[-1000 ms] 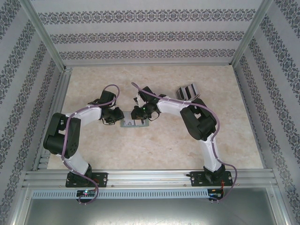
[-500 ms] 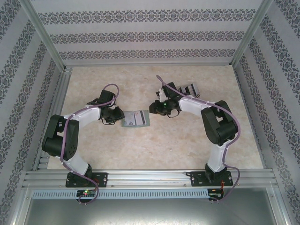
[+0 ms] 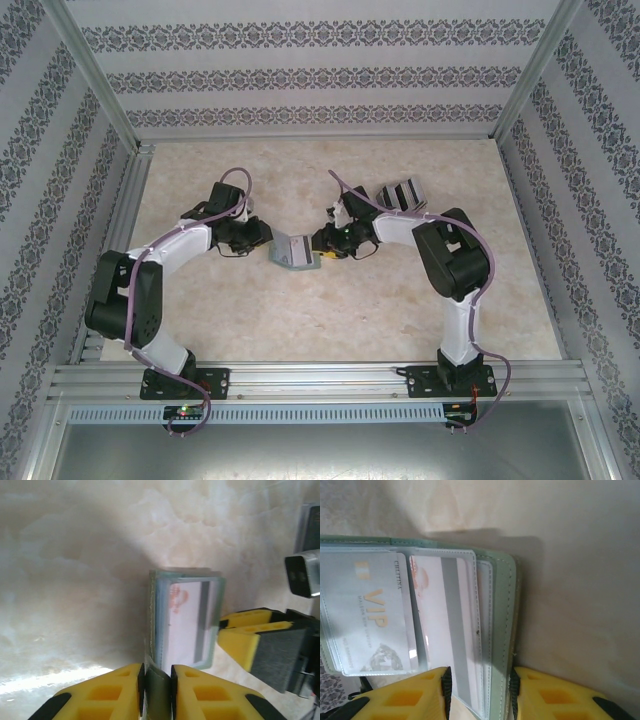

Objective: Put the credit cards into the card holder
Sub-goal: Close the card holder at the center of the table.

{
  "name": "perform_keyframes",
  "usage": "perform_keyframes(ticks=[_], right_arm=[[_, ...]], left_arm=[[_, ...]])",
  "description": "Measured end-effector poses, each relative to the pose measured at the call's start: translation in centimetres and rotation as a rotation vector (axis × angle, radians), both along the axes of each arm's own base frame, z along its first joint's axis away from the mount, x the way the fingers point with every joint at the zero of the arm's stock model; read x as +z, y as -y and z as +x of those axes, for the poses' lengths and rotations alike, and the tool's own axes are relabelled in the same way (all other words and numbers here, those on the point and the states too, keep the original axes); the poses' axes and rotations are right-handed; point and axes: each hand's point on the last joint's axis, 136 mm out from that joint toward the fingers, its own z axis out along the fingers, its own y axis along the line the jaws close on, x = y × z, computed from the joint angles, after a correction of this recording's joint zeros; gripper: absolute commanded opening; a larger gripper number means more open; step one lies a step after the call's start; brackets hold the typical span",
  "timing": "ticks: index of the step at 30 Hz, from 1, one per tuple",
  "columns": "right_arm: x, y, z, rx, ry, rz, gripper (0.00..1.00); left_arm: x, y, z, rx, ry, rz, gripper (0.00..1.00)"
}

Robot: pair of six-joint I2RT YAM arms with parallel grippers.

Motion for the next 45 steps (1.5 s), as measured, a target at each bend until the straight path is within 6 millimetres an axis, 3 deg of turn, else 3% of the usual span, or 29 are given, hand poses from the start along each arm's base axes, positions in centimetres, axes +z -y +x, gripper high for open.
perform_keyframes(ticks=[6,12,19,24,30,37,45], right_arm=[[0.3,-0.7,0.2,-0.004,-0.013,0.033,0.39],[0.8,-1.6,0.8,-0.021,-0.024,0.09,0.39],[1.3,-2.2,1.2,-0.039,-0.031,0.142,0.44],[0.6,-1.1,1.2,-0.067,-0.055,0.156,0.47],[1.4,1.1,2.1,-0.119,-0.045,0.165,0.48],[2.6,2.8,2.8,-0.131,-0.001,0.153,0.48],[2.0,3.3,1.8,-0.098,-0.002,0.107,0.48]], left_arm=[[0.7,1.1,-0.4,-0.009,-0.018,-0.056,0.28],[1.7,4.3,-0.4,-0.063,-0.002,-0.105,0.29],[0.6,7.3,0.1,-0.106,-0.011,-0.127,0.3],[-1.0,7.8,0.7,-0.096,-0.031,-0.133,0.31],[-2.1,8.0,1.1,-0.095,-0.045,-0.139,0.36],[-2.2,8.6,1.2,-0.102,-0.046,-0.154,0.43],[-0.9,9.1,2.0,-0.109,-0.02,-0.167,0.49]])
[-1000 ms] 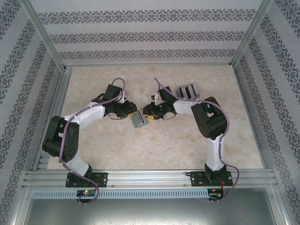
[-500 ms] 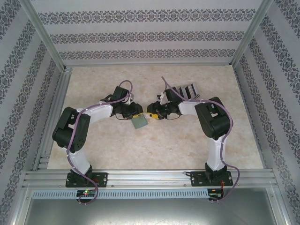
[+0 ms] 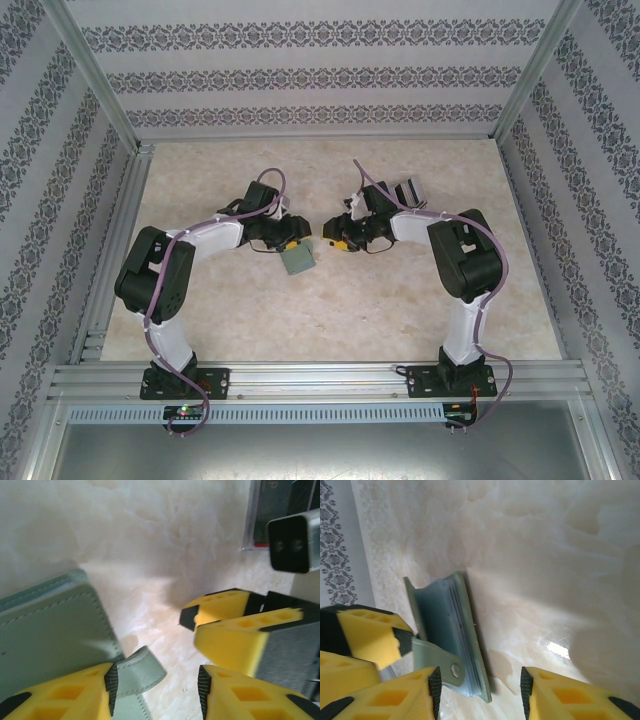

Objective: Put the credit cards into the card holder
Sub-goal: Close the card holder at the center of the table, then move the card holder to the center of the table.

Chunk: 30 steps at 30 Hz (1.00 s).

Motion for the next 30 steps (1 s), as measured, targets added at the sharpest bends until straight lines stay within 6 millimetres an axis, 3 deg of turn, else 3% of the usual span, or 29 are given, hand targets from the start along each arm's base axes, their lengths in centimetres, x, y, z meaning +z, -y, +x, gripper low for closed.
perform_keyframes(ticks=[4,10,15,18,23,30], right_arm=[[-0.3,0.5,-0.4,0.013,0.005,-0.036,0.48],[0.5,0.9,-0.3,0.052,0.061,-0.105,0.48],[1.2,-0.8,-1.1,0.116,0.096,-0.091,0.46],[1.8,-1.9,-1.7,0.15,0.095,-0.052,0.46],[2.5,-3.7,-1.5,0.179,0.096,0.01,0.46],[1.6,-4.5,-1.3,0.18,0.063,0.027,0.47]], left_arm=[[1.5,0.2,0.7,-0.012,0.035,0.002,0.49],[3.7,-0.8,0.3,-0.018,0.079,0.058,0.42],[4.6,-1.8,-0.2,-0.011,0.109,0.105,0.32],[4.1,-2.1,-0.5,-0.015,0.101,0.121,0.27],[1.5,-2.5,-1.6,-0.022,0.04,0.148,0.19],[-2.3,-3.1,-2.4,-0.024,-0.042,0.183,0.11]])
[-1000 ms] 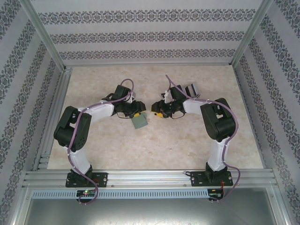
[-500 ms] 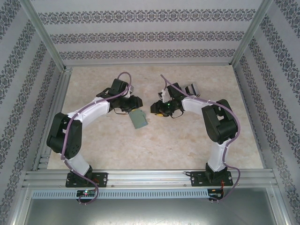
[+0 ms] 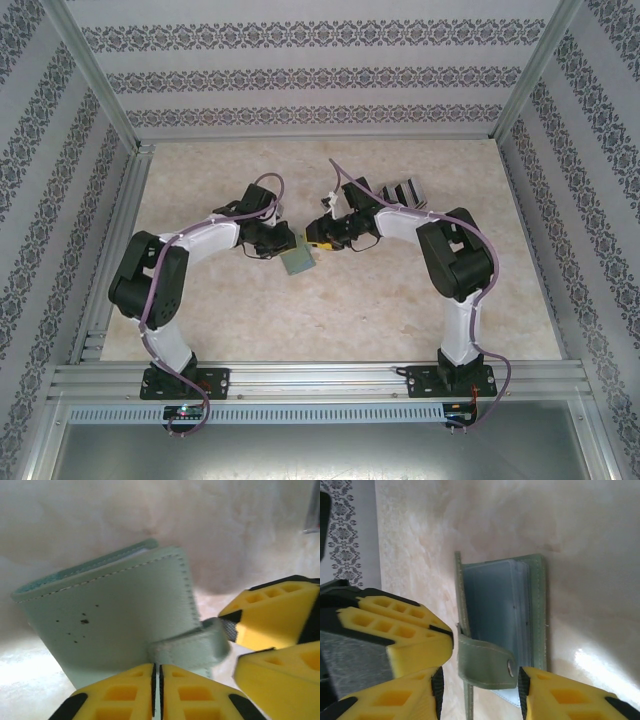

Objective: Put the credit cards into the card holder
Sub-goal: Move the card holder to the center of the table.

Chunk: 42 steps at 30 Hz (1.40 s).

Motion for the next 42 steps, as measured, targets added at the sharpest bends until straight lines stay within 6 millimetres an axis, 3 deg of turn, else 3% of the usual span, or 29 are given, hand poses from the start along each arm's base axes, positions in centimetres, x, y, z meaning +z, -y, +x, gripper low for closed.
perform_keyframes(ticks=[5,12,21,28,34,42], right_arm=[[-0.7,0.2,0.1,-0.016,-0.016,-0.02,0.47],[-2.1,-0.4,0.3,-0.03,-0.05,-0.038,0.47],[-3.3,0.7,0.7,-0.062,-0.032,-0.127,0.46],[-2.7,-0.7,1.0,-0.046,-0.02,-0.094,0.33],[-3.0,-1.1,1.0,-0.046,-0.04,-0.071,0.13],[-2.5,-0.2,1.2,-0.029,0.005,-0.129,0.13]], left_arm=[[-1.9,-0.3,-0.7,0.0,-0.034,0.013,0.07],[-2.2,-0.1,-0.5,-0.001,-0.021,0.004,0.07],[-2.3,-0.1,-0.5,-0.001,-0.018,0.003,0.06],[-2.3,-0.1,-0.5,-0.001,-0.018,0.003,0.06],[-2.3,-0.2,-0.5,-0.001,-0.017,0.003,0.06],[-2.3,0.0,-0.4,-0.005,-0.001,-0.01,0.06]])
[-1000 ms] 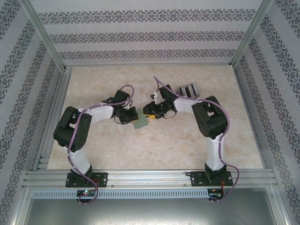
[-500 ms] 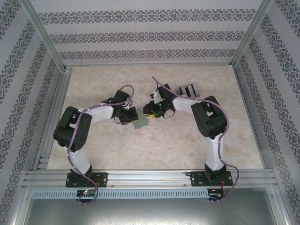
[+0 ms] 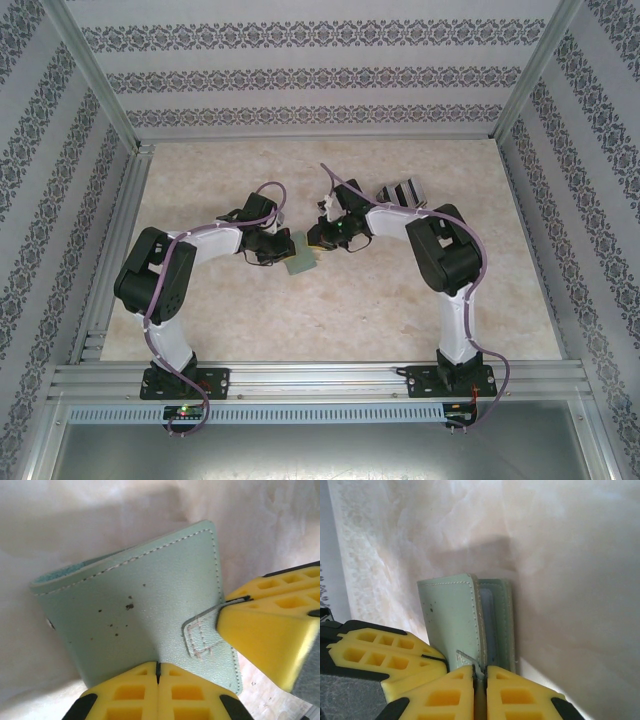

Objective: Put the credit cards into the card holder
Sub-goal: Move the card holder to the center of the table, then turn over the card holder at the center of the table.

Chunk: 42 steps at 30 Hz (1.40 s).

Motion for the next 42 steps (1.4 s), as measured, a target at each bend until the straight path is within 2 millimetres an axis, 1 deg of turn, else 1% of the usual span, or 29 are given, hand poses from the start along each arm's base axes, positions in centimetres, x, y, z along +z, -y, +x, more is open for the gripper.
perform_keyframes(ticks=[5,8,11,12,14,18,20,23,25,27,29,33,36,38,42], right_arm=[[1.5,0.2,0.9,0.081,0.164,-0.194,0.14],[1.8,0.4,0.9,0.139,0.259,-0.333,0.15],[1.5,1.0,0.6,0.191,0.323,-0.455,0.18],[1.3,1.2,0.5,0.203,0.333,-0.485,0.18],[0.8,2.5,0.4,0.22,0.346,-0.565,0.18],[0.3,4.8,0.9,0.226,0.368,-0.69,0.19],[0.3,5.3,1.1,0.233,0.379,-0.722,0.21],[0.0,5.6,1.1,0.241,0.384,-0.742,0.24],[-0.3,5.8,1.2,0.249,0.383,-0.755,0.27],[-0.8,5.9,1.2,0.254,0.378,-0.767,0.3],[-1.0,6.0,1.2,0.253,0.377,-0.768,0.31],[-1.3,5.9,1.3,0.217,0.343,-0.693,0.3],[-1.4,5.8,1.2,0.172,0.298,-0.595,0.27],[-1.5,5.8,1.2,0.145,0.264,-0.536,0.26],[-1.6,5.5,1.2,0.123,0.236,-0.484,0.26]], left_arm=[[0.0,0.0,0.1,0.002,0.005,0.001,0.06],[-0.2,-0.1,-0.1,0.002,0.0,0.004,0.06],[-0.3,-0.1,-0.2,0.002,-0.002,0.004,0.06],[-0.3,-0.2,-0.2,0.002,-0.003,0.004,0.06],[-0.5,-0.2,-0.3,0.003,-0.008,0.008,0.06],[-0.8,-0.4,-0.6,0.004,-0.016,0.014,0.06],[-0.8,-0.4,-0.6,0.005,-0.015,0.014,0.06],[-0.8,-0.4,-0.6,0.004,-0.015,0.014,0.06],[-0.8,-0.4,-0.6,0.006,-0.016,0.013,0.09],[-0.8,-0.4,-0.6,0.009,-0.018,0.012,0.19],[-0.8,-0.3,-0.6,0.017,-0.024,0.007,0.28],[-0.6,0.3,-0.4,0.039,-0.027,-0.049,0.4],[-0.4,1.0,-0.3,0.061,-0.027,-0.114,0.44],[-0.2,1.5,0.1,0.076,-0.02,-0.159,0.44],[-0.2,2.4,1.0,0.11,-0.02,-0.239,0.45]])
